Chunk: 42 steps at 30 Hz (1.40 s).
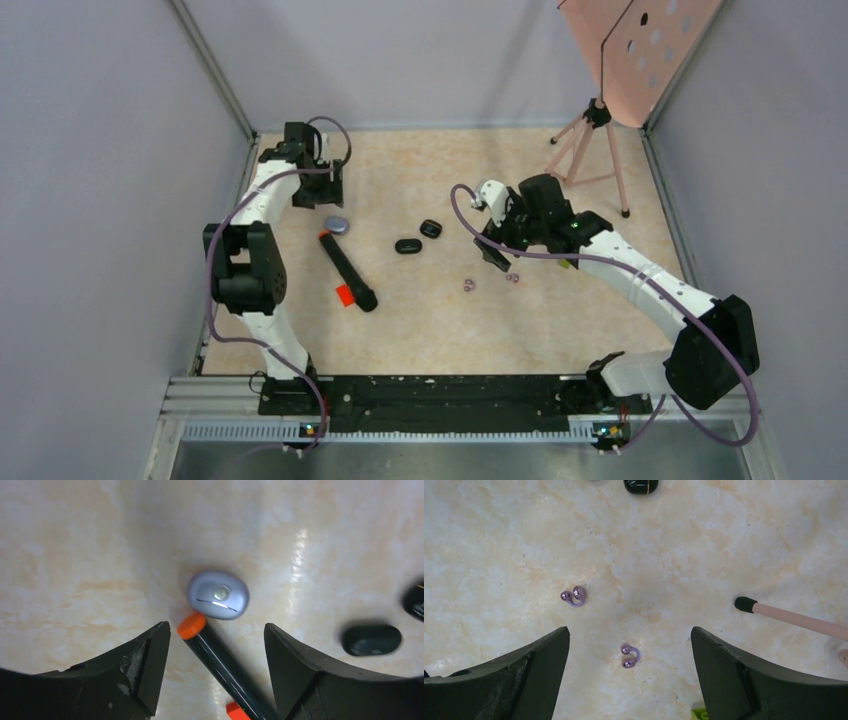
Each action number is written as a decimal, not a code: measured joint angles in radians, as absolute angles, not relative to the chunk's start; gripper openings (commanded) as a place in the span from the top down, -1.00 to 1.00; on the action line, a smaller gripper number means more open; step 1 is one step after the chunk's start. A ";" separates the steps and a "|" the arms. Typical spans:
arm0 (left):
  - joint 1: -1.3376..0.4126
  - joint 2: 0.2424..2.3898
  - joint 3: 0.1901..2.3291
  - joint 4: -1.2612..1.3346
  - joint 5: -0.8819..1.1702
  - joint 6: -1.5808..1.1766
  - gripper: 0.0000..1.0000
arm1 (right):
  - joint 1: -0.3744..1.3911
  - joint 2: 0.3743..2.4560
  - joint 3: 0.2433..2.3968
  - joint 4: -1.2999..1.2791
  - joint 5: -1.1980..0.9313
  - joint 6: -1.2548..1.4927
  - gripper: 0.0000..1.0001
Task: Insert the wireless bluetooth earbuds into the charging case
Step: Pick up the charging case at the center of the board.
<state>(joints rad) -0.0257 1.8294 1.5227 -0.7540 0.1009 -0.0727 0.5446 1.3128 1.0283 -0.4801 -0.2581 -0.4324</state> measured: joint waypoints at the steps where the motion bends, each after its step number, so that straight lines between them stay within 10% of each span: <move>1: -0.020 1.846 1.542 -0.757 0.065 -0.070 -0.52 | 0.545 1.313 1.028 -0.480 -0.258 -0.432 -0.79; 5: -0.024 1.936 1.590 -0.759 -0.002 -0.049 -0.85 | 0.545 1.313 1.029 -0.479 -0.259 -0.426 -0.79; 12: -0.030 2.064 1.617 -0.786 0.007 -0.027 -0.83 | 0.542 1.313 1.029 -0.479 -0.260 -0.424 -0.79; 26: -0.063 2.079 1.586 -0.790 0.135 -0.016 -0.19 | 0.540 1.313 1.028 -0.478 -0.259 -0.425 -0.79; 42: -0.225 1.909 1.404 -0.767 0.308 0.075 0.10 | 0.520 1.309 1.028 -0.458 -0.243 -0.425 -0.77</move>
